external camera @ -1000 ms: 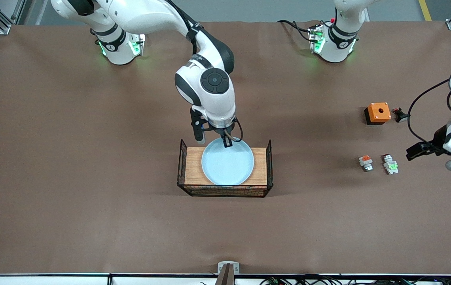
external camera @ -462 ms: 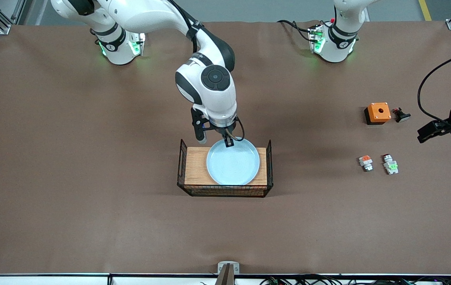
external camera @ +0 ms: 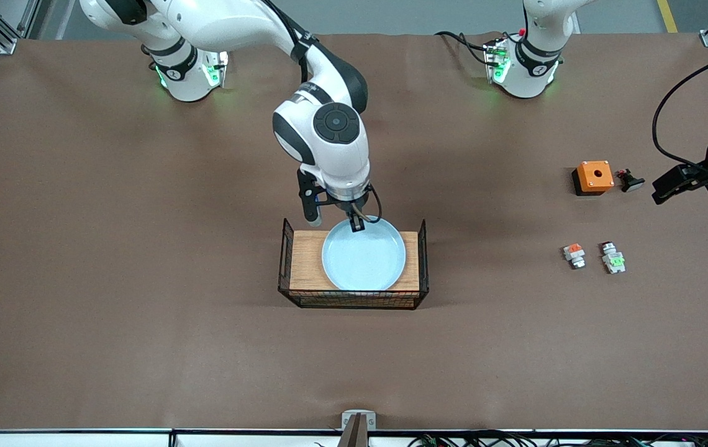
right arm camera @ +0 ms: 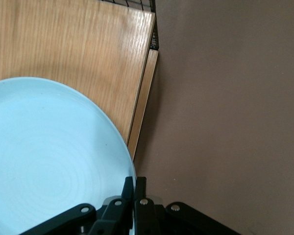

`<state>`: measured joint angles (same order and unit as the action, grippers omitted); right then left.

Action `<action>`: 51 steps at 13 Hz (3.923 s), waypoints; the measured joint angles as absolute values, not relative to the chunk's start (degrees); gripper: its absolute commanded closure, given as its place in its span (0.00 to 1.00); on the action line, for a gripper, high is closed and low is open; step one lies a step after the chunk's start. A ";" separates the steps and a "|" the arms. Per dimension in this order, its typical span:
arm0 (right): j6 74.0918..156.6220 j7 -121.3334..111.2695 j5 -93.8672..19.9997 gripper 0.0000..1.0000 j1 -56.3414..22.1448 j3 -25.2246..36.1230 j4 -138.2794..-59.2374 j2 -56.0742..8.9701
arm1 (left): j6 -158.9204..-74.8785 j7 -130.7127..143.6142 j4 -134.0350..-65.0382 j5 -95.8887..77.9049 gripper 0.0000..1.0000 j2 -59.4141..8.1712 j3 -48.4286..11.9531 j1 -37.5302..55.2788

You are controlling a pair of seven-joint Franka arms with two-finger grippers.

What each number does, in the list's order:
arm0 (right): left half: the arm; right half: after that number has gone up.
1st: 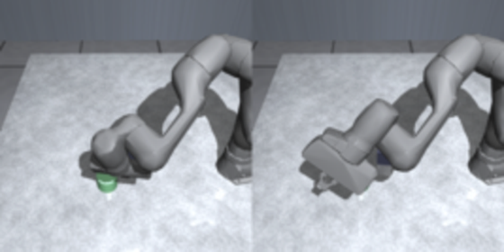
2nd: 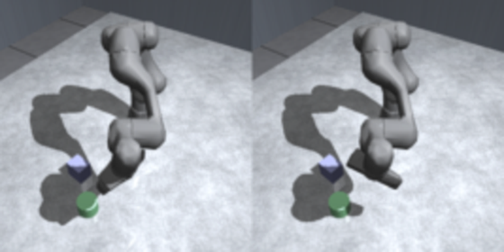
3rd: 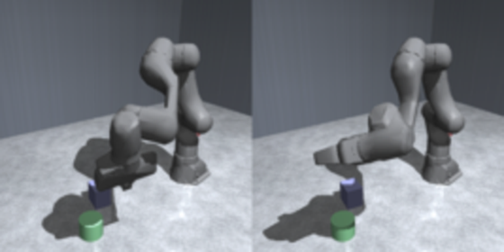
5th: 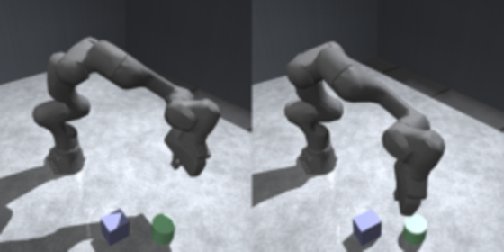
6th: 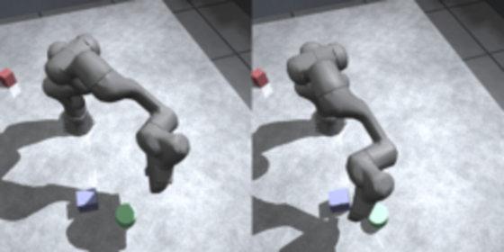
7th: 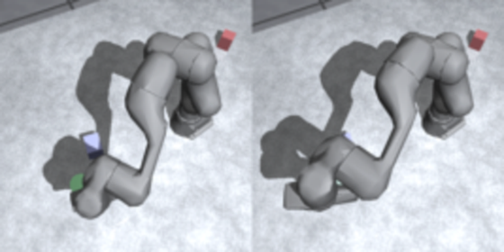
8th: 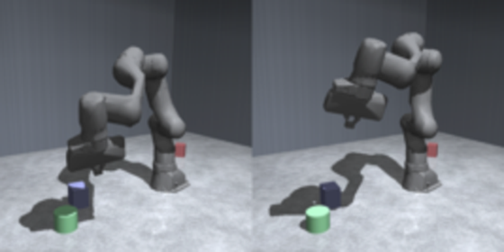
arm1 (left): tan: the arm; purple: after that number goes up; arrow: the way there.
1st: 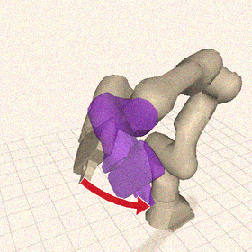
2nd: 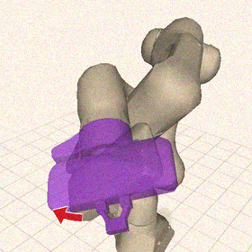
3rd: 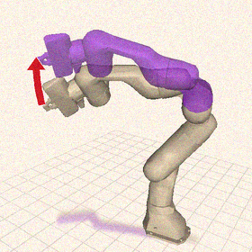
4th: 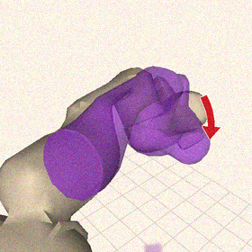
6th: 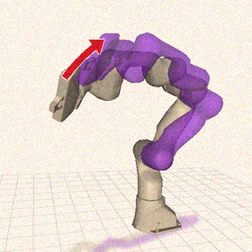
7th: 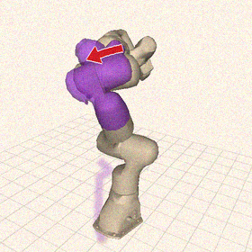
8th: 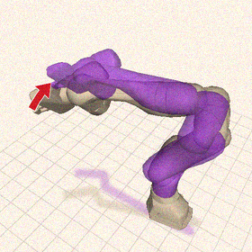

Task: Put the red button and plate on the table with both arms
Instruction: 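Withdraw the left gripper while the right gripper lifts the plate, then carry the blue plate away from the basket and lower it with the right gripper, then open the right gripper to release the plate rim on the table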

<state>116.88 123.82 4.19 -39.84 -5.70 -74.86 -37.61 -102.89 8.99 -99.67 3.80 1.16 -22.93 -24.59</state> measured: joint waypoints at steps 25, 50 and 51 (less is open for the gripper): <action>82.51 63.20 -3.17 0.98 -16.05 -5.19 -78.48 -16.51 | -85.86 8.74 -88.85 2.35 0.00 2.45 -14.26 -8.61; 128.07 -11.04 -2.39 1.00 14.67 -4.87 -115.12 -20.70 | -88.19 8.74 -93.14 2.35 0.00 5.63 -12.90 -7.57; 128.54 -13.52 -2.44 1.00 15.41 -4.88 -115.11 -21.70 | -88.21 8.74 -93.14 2.35 0.00 5.62 -12.88 -7.57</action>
